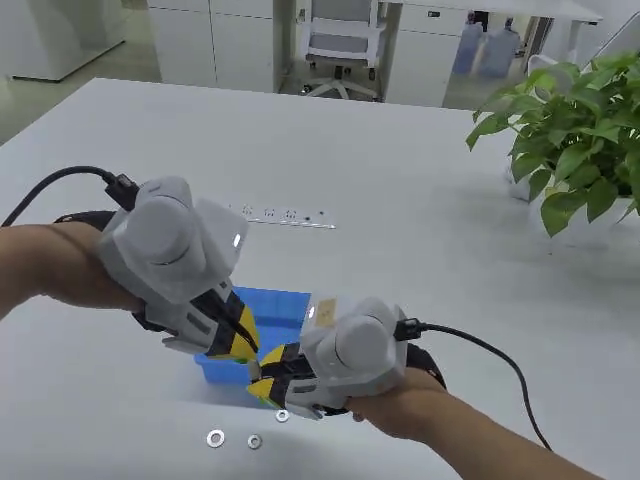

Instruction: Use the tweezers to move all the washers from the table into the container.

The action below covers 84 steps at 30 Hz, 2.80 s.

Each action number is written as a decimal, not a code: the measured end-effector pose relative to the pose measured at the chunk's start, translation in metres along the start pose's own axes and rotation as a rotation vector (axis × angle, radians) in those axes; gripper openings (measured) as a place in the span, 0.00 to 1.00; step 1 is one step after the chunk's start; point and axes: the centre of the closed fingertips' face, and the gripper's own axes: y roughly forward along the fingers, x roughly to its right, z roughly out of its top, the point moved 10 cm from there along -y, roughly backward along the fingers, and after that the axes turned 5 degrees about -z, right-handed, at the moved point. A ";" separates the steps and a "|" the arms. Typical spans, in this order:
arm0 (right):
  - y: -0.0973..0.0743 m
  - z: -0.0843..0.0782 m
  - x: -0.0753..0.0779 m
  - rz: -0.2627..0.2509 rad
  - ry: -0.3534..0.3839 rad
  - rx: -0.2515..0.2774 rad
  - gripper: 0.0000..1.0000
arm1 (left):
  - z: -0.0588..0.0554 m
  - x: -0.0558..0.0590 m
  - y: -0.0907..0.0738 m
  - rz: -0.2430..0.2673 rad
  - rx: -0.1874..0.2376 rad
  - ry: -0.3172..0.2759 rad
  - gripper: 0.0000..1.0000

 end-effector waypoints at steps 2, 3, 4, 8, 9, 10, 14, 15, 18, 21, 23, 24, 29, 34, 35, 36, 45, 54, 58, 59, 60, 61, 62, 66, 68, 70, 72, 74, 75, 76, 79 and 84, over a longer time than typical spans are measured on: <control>0.001 -0.001 -0.002 0.004 0.003 -0.001 0.11 | -0.002 0.001 0.002 -0.002 0.001 -0.003 0.06; 0.001 -0.002 -0.003 0.004 0.003 -0.001 0.11 | -0.003 0.002 0.003 -0.002 0.000 -0.005 0.06; 0.002 -0.002 -0.004 0.005 0.005 -0.002 0.11 | -0.004 0.002 0.003 -0.003 0.000 -0.006 0.06; 0.005 -0.005 -0.009 0.013 0.006 -0.005 0.11 | -0.006 0.007 0.006 -0.008 0.000 -0.013 0.06; 0.005 -0.006 -0.010 0.014 0.006 -0.007 0.11 | -0.007 0.008 0.007 -0.010 -0.001 -0.014 0.06; 0.006 -0.007 -0.011 0.016 0.008 -0.008 0.11 | -0.007 0.009 0.008 -0.013 -0.001 -0.016 0.06; 0.008 -0.010 -0.017 0.019 0.018 -0.010 0.11 | -0.009 0.012 0.011 -0.020 0.000 -0.022 0.06; 0.008 -0.011 -0.018 0.019 0.020 -0.010 0.11 | -0.010 0.013 0.012 -0.022 -0.001 -0.023 0.06; 0.009 -0.013 -0.022 0.021 0.024 -0.014 0.11 | -0.010 0.016 0.015 -0.027 -0.002 -0.023 0.06; 0.010 -0.015 -0.025 0.024 0.024 -0.019 0.12 | -0.011 0.019 0.018 -0.034 -0.002 -0.025 0.06; 0.011 -0.016 -0.027 0.027 0.025 -0.021 0.12 | -0.012 0.020 0.019 -0.038 -0.002 -0.028 0.06; 0.011 -0.016 -0.027 0.027 0.026 -0.021 0.12 | -0.012 0.021 0.019 -0.040 -0.002 -0.028 0.06; 0.012 -0.018 -0.032 0.028 0.021 -0.025 0.12 | -0.013 0.025 0.022 -0.043 -0.002 -0.030 0.06; 0.012 -0.021 -0.036 0.030 0.018 -0.030 0.12 | -0.014 0.028 0.025 -0.047 0.002 -0.035 0.06; 0.013 -0.022 -0.037 0.029 0.015 -0.032 0.12 | -0.015 0.029 0.026 -0.047 0.000 -0.034 0.06; 0.013 -0.022 -0.037 0.029 0.014 -0.034 0.12 | -0.015 0.030 0.027 -0.047 0.000 -0.035 0.06; 0.015 -0.025 -0.041 0.034 0.005 -0.042 0.13 | -0.018 0.034 0.032 -0.049 0.001 -0.040 0.06; 0.015 -0.024 -0.039 0.025 0.009 -0.033 0.13 | -0.019 0.032 0.031 -0.039 0.008 -0.042 0.06; 0.017 -0.026 -0.038 0.028 0.012 -0.037 0.13 | -0.019 0.031 0.032 -0.041 0.007 -0.044 0.06; 0.017 -0.027 -0.038 0.030 0.014 -0.040 0.13 | -0.020 0.031 0.033 -0.044 0.002 -0.043 0.06; 0.017 -0.027 -0.038 0.032 0.015 -0.042 0.13 | -0.019 0.031 0.034 -0.043 0.013 -0.048 0.06; 0.016 -0.028 -0.039 0.031 0.013 -0.042 0.13 | -0.019 0.031 0.034 -0.041 0.012 -0.044 0.06; 0.016 -0.028 -0.039 0.031 0.015 -0.041 0.14 | -0.019 0.031 0.034 -0.042 0.014 -0.048 0.06; 0.015 -0.029 -0.040 0.031 0.016 -0.045 0.14 | -0.018 0.029 0.035 -0.041 0.021 -0.048 0.06; 0.015 -0.029 -0.039 0.030 0.017 -0.046 0.14 | -0.019 0.028 0.035 -0.040 0.022 -0.048 0.06; 0.015 -0.029 -0.039 0.028 0.015 -0.049 0.13 | -0.019 0.028 0.035 -0.042 0.024 -0.048 0.06; 0.015 -0.030 -0.037 0.027 0.019 -0.051 0.12 | -0.019 0.028 0.035 -0.044 0.027 -0.051 0.06; 0.016 -0.030 -0.037 0.029 0.017 -0.052 0.11 | -0.019 0.027 0.035 -0.043 0.028 -0.052 0.06; 0.016 -0.030 -0.037 0.030 0.018 -0.052 0.11 | -0.019 0.026 0.035 -0.043 0.029 -0.054 0.06; 0.015 -0.030 -0.037 0.031 0.021 -0.051 0.11 | -0.019 0.026 0.035 -0.043 0.030 -0.055 0.06; 0.015 -0.030 -0.037 0.031 0.031 -0.049 0.11 | -0.019 0.026 0.035 -0.046 0.032 -0.055 0.06; 0.015 -0.030 -0.037 0.031 0.040 -0.049 0.10 | -0.018 0.026 0.035 -0.049 0.032 -0.053 0.06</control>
